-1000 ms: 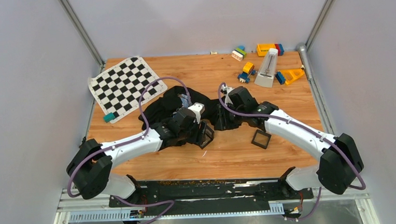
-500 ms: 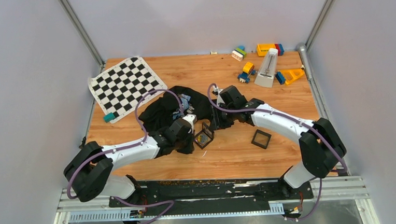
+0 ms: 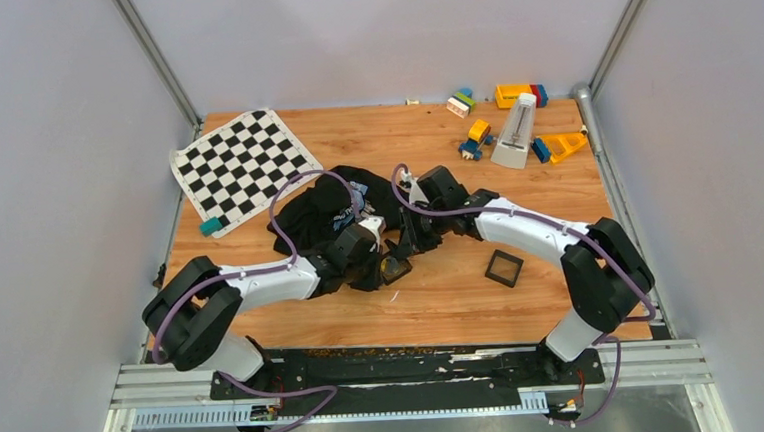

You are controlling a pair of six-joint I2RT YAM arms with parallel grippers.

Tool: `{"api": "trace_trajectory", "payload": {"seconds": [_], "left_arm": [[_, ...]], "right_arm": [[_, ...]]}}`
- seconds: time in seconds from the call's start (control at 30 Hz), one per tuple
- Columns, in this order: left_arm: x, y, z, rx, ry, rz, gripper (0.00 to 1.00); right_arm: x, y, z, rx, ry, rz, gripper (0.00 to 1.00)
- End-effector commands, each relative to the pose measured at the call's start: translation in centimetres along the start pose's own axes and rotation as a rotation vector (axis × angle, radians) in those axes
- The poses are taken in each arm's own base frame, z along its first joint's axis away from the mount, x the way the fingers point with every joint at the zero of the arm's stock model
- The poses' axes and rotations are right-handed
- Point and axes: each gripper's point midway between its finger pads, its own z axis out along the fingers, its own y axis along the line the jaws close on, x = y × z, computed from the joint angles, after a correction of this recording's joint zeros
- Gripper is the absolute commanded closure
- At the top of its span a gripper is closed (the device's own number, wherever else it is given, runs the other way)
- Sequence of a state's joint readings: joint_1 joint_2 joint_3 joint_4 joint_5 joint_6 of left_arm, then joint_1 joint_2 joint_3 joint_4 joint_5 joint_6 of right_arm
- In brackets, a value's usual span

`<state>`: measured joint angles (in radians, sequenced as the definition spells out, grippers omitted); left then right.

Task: Remove the brooch from the garment

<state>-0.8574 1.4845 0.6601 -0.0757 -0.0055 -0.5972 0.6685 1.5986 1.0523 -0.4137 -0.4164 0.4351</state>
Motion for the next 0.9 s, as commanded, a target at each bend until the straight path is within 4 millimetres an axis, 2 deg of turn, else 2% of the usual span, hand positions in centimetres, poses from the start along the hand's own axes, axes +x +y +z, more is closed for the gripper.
{"api": "trace_trajectory", "payload": {"seconds": [0.0,0.2,0.37,0.53,0.6,0.67,0.8,0.87], "left_arm": [[-0.3,0.1,0.7,-0.012,0.002,0.005,1.0],[-0.7,-0.2,0.8,-0.005,-0.004,0.011,1.0],[-0.7,0.2,-0.8,-0.016,-0.019,0.004,1.0],[-0.2,1.8,-3.1,-0.054,-0.022,-0.013,1.0],[-0.3,2.4,-4.0,-0.058,-0.028,-0.028,1.0],[-0.5,3.3,-4.7,-0.071,-0.032,-0.048,1.0],[-1.0,5.5,-6.4,-0.113,-0.065,-0.093,1.0],[-1.6,7.2,-7.6,-0.155,-0.1,-0.145,1.0]], "right_arm": [[-0.4,2.5,0.5,-0.081,-0.004,-0.056,0.9],[0.4,2.8,1.8,-0.073,0.026,-0.057,0.9],[0.8,2.6,1.9,-0.048,0.024,-0.062,0.88],[0.9,2.6,2.5,0.01,0.01,-0.082,0.85],[0.9,2.5,2.9,0.045,0.001,-0.086,0.78],[0.9,2.6,3.5,0.074,-0.003,-0.099,0.75],[0.8,4.2,5.0,0.066,0.008,-0.118,0.75],[0.8,5.2,6.0,0.056,0.023,-0.124,0.76]]}}
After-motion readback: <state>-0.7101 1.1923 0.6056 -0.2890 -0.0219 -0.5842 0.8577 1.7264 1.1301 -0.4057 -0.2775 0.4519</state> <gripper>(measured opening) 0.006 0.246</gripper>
